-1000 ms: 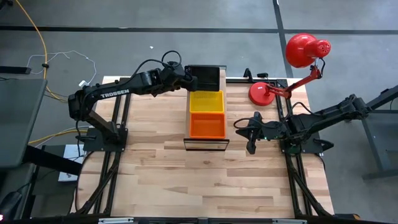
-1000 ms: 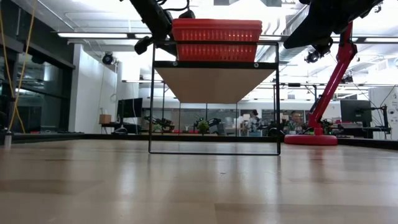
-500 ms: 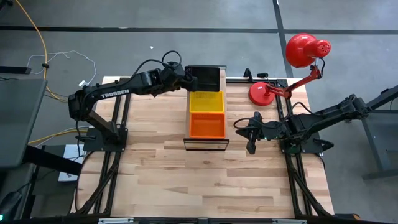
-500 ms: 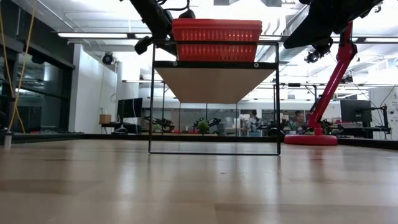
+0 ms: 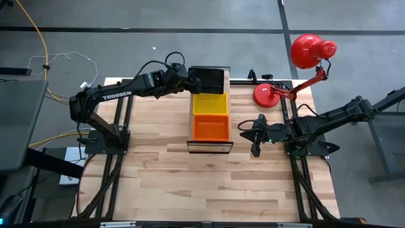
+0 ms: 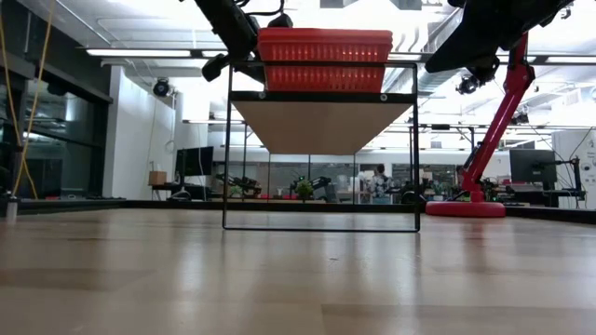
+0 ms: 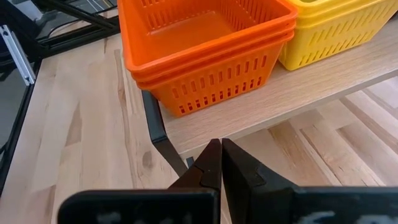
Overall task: Stack baskets on shelf by color
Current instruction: Stack the black bin on the black bins on the shelf
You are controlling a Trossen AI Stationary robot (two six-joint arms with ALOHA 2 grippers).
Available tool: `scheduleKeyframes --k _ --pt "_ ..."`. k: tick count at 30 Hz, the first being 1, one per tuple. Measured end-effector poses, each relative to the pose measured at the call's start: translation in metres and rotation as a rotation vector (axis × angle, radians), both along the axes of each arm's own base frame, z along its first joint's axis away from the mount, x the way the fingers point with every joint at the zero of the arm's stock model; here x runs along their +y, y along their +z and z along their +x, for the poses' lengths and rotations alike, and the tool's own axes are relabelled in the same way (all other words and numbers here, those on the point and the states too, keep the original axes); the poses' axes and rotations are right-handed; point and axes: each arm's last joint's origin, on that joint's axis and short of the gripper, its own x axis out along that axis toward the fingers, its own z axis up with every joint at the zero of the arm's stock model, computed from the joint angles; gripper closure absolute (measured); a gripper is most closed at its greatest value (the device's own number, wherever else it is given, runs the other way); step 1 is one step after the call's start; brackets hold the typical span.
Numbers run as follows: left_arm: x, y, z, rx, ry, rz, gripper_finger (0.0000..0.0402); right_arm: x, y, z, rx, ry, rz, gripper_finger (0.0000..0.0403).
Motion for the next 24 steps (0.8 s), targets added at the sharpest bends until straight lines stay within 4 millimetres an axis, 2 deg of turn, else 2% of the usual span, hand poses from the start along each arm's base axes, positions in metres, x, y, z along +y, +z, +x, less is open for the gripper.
scheduleKeyframes --k 13,24 --pt "-0.0083 0.0003 0.0051 -0.001 -0.052 -0.002 0.0399 0.0001 0.0 0.0 0.0 0.001 0.004 0.0403" --pt "-0.0103 0.0008 0.0067 0.001 -0.065 0.007 0.0366 0.0003 -0.0001 0.0001 0.001 0.007 0.011 0.0403"
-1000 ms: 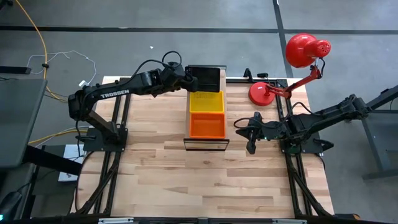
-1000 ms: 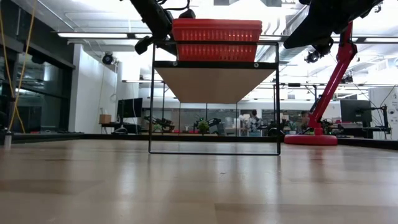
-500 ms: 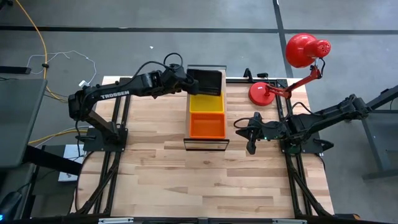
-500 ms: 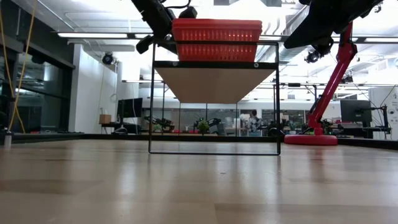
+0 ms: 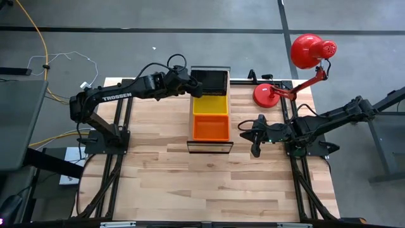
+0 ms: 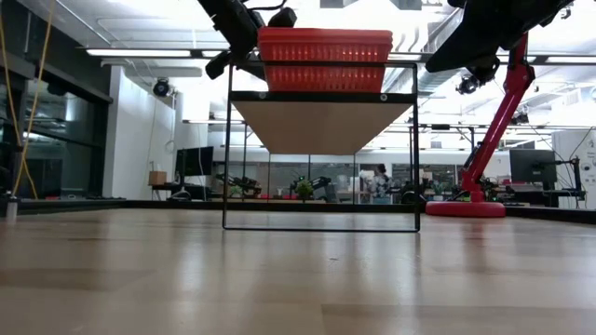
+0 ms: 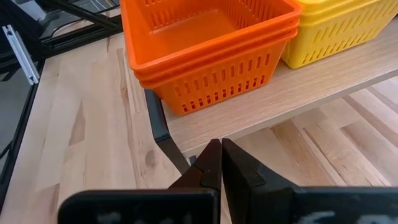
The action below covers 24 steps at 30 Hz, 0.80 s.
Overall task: Stack baskets on shelf by color
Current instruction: Stack the black bin on the black bins on the shelf
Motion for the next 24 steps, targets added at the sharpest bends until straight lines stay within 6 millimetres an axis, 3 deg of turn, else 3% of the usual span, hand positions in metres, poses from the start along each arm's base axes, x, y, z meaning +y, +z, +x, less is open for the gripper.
scheduleKeyframes --k 13,24 --pt "-0.003 0.006 0.005 -0.033 -0.052 0.04 0.0308 0.0 0.0 0.0 -0.001 -0.003 0.02 0.0403" --pt "-0.009 0.03 -0.004 -0.094 -0.136 0.074 0.0241 0.001 0.0 0.0 0.001 0.008 0.024 0.0403"
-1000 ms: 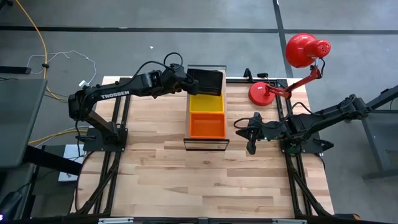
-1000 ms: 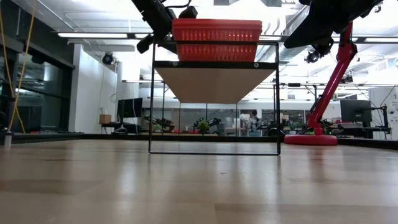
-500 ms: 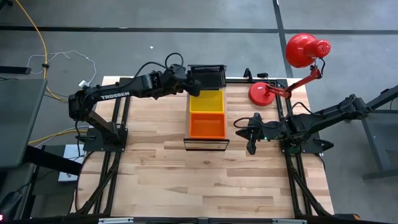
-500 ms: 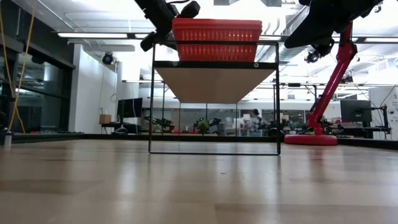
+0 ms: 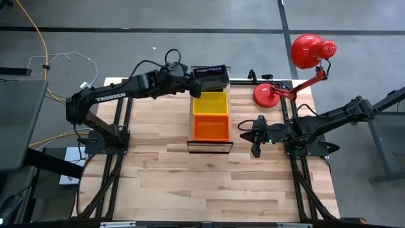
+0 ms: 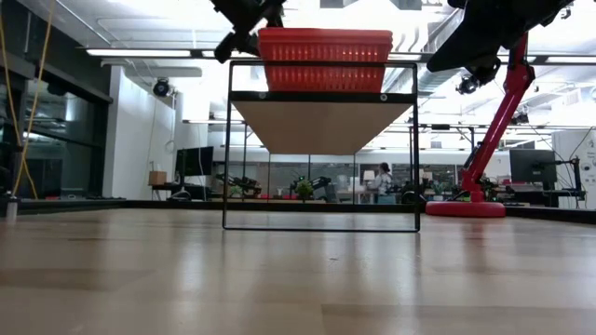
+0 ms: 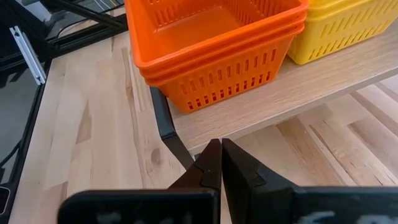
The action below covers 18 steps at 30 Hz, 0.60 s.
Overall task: Stack baskets on shelf by color
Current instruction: Stack the black bin on the black bins on the shelf
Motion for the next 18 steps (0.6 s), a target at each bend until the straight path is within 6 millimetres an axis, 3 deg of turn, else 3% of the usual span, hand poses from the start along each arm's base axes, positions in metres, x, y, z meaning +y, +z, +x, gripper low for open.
scheduleKeyframes --k 9,18 --pt "-0.01 0.028 -0.023 -0.061 -0.003 0.068 0.0204 0.0 0.0 0.0 -0.001 -0.002 0.003 0.0403" --pt "-0.03 0.053 -0.051 -0.001 -0.129 0.228 0.0209 0.0 0.002 0.001 -0.024 0.0 0.006 0.0403"
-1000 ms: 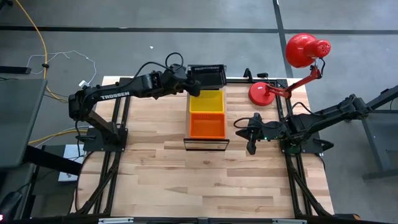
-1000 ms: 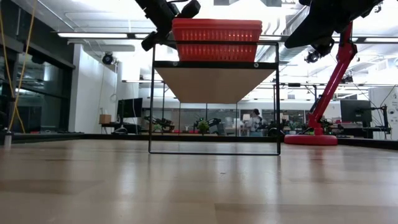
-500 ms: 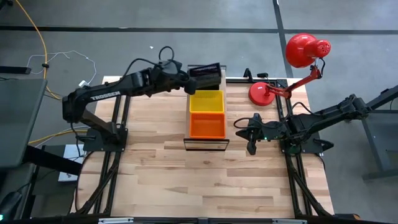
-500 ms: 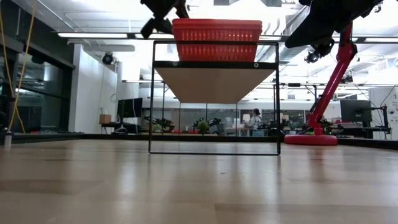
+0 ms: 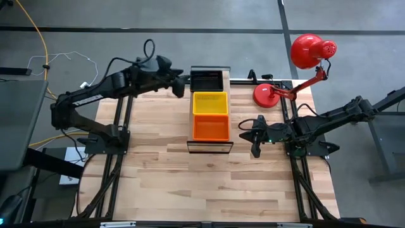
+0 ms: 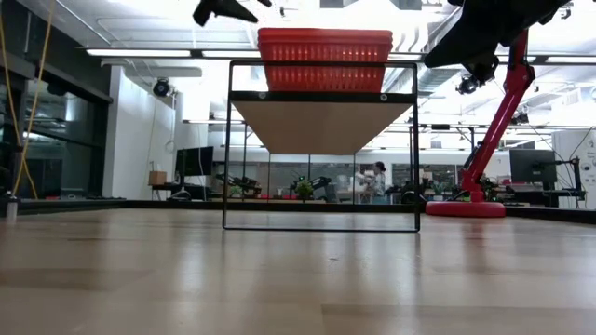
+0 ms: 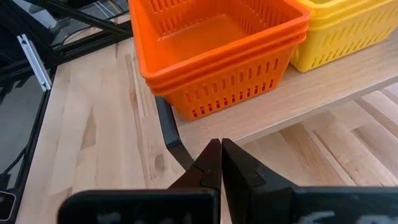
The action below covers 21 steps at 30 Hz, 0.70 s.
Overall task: Stack baskets on shelf by color
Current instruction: Stack the black bin on the black bins on the shelf, then return to Home Position
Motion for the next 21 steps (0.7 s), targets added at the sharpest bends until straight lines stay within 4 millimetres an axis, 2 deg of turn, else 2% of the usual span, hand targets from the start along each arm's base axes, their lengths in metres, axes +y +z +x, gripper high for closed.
scheduleKeyframes --k 5,10,14,21 --pt "-0.027 0.005 -0.014 0.068 -0.135 0.12 0.0234 0.0 0.001 0.001 -0.011 0.01 -0.017 0.0403" --pt "-0.06 -0.016 -0.022 0.055 -0.27 0.219 0.0307 0.0 0.002 0.001 -0.016 0.011 -0.017 0.0403" --pt "-0.089 -0.056 -0.028 0.0 -0.396 0.281 0.0388 0.0 0.002 0.001 -0.018 0.008 -0.011 0.0403" --pt "-0.129 -0.137 -0.049 -0.159 -0.576 0.426 0.0399 0.006 0.005 0.0 -0.048 0.022 -0.02 0.0403"
